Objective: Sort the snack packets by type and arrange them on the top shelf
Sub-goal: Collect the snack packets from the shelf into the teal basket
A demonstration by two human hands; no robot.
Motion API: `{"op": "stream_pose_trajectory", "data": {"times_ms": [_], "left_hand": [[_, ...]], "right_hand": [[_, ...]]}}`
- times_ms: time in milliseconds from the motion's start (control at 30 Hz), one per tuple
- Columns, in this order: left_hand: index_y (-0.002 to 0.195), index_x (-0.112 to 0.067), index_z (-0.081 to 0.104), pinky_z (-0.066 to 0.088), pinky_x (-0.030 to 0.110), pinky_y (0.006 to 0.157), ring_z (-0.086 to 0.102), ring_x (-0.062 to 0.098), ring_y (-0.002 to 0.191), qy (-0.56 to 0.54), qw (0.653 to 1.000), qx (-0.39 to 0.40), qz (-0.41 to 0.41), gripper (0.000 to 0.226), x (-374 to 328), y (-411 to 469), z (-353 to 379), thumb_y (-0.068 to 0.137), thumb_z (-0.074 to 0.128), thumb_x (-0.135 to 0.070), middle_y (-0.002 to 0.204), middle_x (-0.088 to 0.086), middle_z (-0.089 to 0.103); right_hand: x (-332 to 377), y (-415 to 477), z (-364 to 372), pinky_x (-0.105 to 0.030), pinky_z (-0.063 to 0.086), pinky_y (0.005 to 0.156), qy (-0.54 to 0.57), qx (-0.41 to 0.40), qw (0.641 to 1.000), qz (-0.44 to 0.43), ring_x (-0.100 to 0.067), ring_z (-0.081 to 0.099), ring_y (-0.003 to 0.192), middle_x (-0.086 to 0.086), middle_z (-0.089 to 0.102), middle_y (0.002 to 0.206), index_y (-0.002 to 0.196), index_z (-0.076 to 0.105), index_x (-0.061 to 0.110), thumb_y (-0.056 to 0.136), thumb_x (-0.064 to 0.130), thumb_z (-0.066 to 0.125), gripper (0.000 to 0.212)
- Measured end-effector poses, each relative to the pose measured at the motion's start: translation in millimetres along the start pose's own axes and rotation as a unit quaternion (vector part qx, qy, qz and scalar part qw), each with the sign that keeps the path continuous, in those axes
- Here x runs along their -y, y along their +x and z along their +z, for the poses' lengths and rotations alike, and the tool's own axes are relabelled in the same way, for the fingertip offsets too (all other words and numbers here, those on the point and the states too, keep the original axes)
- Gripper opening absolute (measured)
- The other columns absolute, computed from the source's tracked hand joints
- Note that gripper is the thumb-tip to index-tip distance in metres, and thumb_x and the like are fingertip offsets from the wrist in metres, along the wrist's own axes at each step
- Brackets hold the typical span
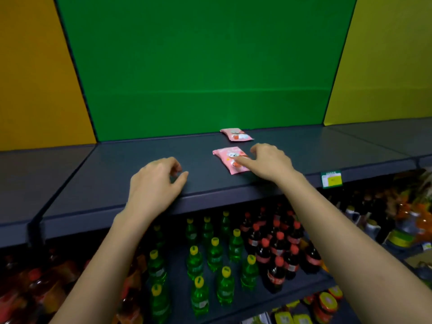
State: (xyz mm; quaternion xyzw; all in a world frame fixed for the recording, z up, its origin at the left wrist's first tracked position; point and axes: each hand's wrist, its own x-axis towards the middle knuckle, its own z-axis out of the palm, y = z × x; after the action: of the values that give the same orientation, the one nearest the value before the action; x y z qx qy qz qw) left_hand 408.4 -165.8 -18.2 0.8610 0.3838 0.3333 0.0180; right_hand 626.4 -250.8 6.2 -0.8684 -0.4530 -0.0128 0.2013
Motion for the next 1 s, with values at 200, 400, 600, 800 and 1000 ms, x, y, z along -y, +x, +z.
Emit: {"op": "stream_pose_trajectory", "data": {"times_ms": [200,400,600,800,1000], "left_hand": [[0.1,-0.02,0.059,0.038,0.031,0.073,0.057,0.024,0.1,0.067,0.996,0.063,-0.017,0.026,-11.6,50.4,33.0,0.09,0.05,-0.042,0.108,-0.002,0.062],[0.094,-0.022,0.064,0.046,0.035,0.083,0.059,0.025,0.099,-0.005,0.99,0.128,-0.062,0.022,-35.8,100.5,50.8,0.087,0.056,-0.041,0.103,0.0,0.067],[0.102,-0.013,0.062,0.046,0.034,0.086,0.058,0.029,0.104,-0.065,0.985,0.114,-0.115,0.028,-82.0,176.9,107.2,0.087,0.055,-0.036,0.111,0.009,0.065],[0.131,-0.006,0.047,0.04,0.035,0.096,0.043,0.034,0.127,-0.028,0.946,0.218,-0.238,0.082,-110.0,238.2,180.8,0.079,0.048,-0.069,0.138,0.016,0.047],[0.141,-0.01,0.035,0.029,0.034,0.113,0.036,0.028,0.135,-0.05,0.926,0.227,-0.299,0.088,-115.8,260.1,199.0,0.074,0.065,-0.059,0.149,0.009,0.036]], "right_hand": [[5.6,62.1,17.5,-0.034,0.041,0.091,-0.008,0.098,0.994,0.044,-0.03,0.05,0.12,-0.009,0.053,0.131,0.12,0.052,0.016,0.066,0.069,0.063,0.077],[-44.8,105.7,4.7,-0.032,0.051,0.088,0.157,0.138,0.978,-0.014,-0.022,0.064,0.096,-0.004,0.07,0.101,0.091,0.069,0.016,0.075,0.038,0.069,0.028],[-128.6,139.2,-35.0,-0.024,0.05,0.071,0.354,0.102,0.93,0.004,-0.005,0.065,0.056,-0.008,0.072,0.091,0.081,0.066,0.014,0.084,0.019,0.066,0.006],[-173.2,147.4,-43.2,-0.022,0.049,0.065,0.419,0.076,0.904,0.035,-0.002,0.065,0.054,-0.004,0.072,0.084,0.097,0.066,0.012,0.084,0.022,0.066,0.016],[-194.8,147.8,-38.3,-0.024,0.052,0.068,0.438,0.098,0.893,0.027,-0.009,0.068,0.064,-0.003,0.074,0.087,0.102,0.065,0.008,0.083,0.022,0.068,0.024]]}}
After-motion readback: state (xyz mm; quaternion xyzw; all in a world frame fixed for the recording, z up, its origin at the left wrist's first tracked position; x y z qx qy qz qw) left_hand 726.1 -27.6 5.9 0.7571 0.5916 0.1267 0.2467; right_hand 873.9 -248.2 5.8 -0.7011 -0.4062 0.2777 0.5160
